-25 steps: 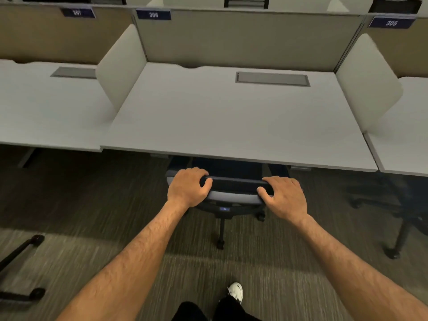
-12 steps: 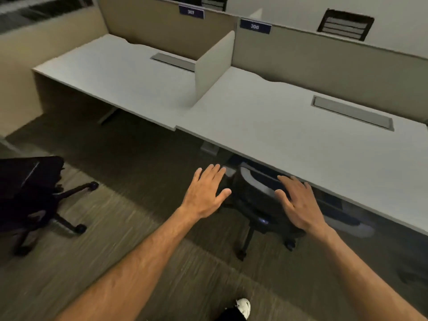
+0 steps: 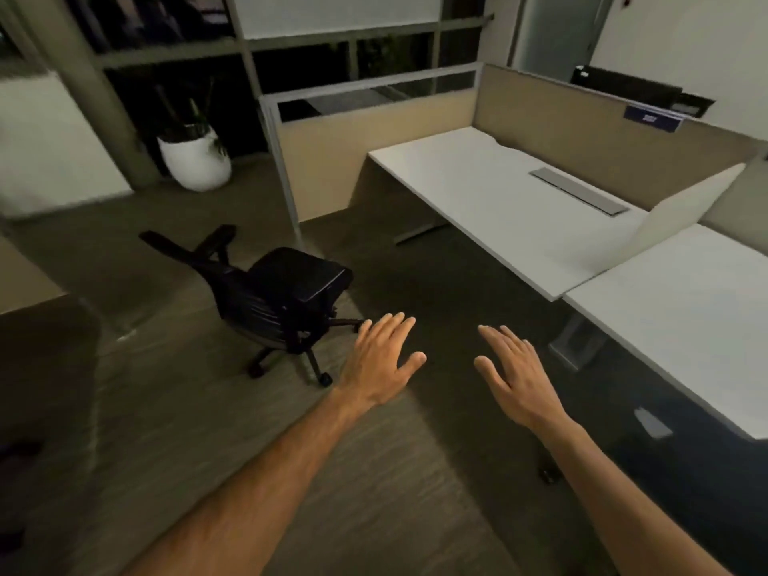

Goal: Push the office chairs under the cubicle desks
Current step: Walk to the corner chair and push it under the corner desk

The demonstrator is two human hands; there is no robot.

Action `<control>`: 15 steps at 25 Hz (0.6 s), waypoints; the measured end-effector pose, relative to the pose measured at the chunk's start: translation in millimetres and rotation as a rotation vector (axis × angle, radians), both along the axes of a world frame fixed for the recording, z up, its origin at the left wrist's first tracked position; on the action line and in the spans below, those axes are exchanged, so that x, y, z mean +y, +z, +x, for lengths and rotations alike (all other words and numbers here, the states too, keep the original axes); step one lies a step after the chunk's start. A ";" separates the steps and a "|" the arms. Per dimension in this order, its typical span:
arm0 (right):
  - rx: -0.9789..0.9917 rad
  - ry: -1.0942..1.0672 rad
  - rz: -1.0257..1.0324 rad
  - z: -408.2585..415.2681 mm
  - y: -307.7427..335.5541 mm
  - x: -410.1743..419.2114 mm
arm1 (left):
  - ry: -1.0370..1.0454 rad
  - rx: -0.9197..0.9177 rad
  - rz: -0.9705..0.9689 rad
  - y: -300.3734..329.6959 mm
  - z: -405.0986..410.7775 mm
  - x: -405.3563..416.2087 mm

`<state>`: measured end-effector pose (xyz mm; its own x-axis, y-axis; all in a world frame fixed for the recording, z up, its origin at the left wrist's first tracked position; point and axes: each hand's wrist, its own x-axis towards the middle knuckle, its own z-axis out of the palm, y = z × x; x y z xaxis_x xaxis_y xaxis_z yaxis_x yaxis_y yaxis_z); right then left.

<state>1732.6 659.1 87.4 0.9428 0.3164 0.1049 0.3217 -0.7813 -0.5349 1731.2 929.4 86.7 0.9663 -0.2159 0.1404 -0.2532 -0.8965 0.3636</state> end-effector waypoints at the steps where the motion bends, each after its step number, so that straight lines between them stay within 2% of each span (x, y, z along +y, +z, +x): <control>1: 0.000 0.037 0.008 8.7 -0.3 33.1 | 0.037 -0.001 0.004 -0.7 -1.4 32.5; 10: 0.106 0.373 0.017 94.8 -16.2 266.3 | 0.319 0.063 -0.061 -16.5 11.3 230.3; 15: 0.149 0.534 0.028 171.3 -23.1 399.3 | 0.506 0.074 -0.102 -22.1 58.7 336.4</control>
